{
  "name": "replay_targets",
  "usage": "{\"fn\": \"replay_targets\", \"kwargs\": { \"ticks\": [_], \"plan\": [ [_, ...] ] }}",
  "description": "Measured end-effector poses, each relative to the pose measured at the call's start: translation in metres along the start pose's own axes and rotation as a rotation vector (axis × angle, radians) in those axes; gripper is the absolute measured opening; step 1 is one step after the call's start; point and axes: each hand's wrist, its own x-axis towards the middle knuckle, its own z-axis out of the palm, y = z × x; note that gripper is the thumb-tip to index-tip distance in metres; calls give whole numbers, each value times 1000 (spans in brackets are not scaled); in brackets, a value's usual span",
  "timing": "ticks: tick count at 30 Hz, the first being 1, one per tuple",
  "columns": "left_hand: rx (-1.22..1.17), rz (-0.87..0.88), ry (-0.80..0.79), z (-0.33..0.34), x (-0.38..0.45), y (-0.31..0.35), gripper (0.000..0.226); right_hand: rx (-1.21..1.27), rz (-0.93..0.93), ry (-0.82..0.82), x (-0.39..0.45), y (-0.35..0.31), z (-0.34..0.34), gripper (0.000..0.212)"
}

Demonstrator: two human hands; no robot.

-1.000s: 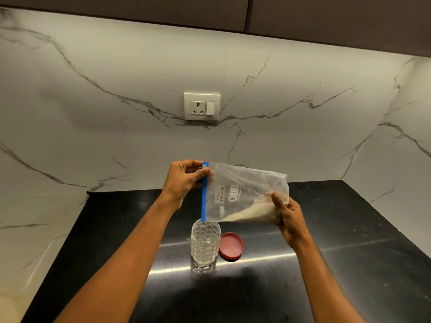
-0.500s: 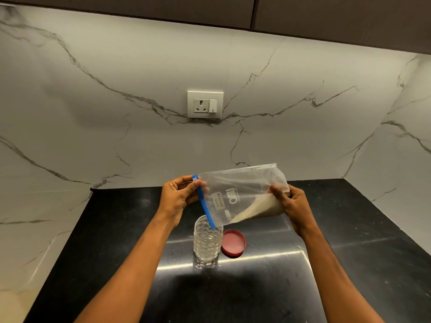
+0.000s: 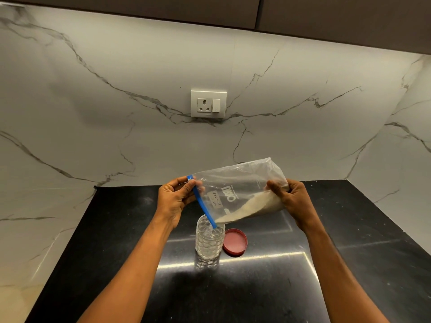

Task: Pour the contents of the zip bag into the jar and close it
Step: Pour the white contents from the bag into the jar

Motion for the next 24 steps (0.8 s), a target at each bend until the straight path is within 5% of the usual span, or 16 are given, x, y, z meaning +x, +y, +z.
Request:
{"fn": "replay_targets", "kwargs": {
  "ticks": [5, 12, 24],
  "plan": [
    [-4, 10, 8, -1, -1, 0, 28, -3, -44, -17, 1, -6, 0, 20],
    [-11, 16, 14, 0, 0, 0, 26, 0, -73, -6, 0, -7, -1, 70],
    [-15, 5, 38, -4, 0, -5, 27, -9, -71, -35, 0, -14, -2, 77]
  ]
}}
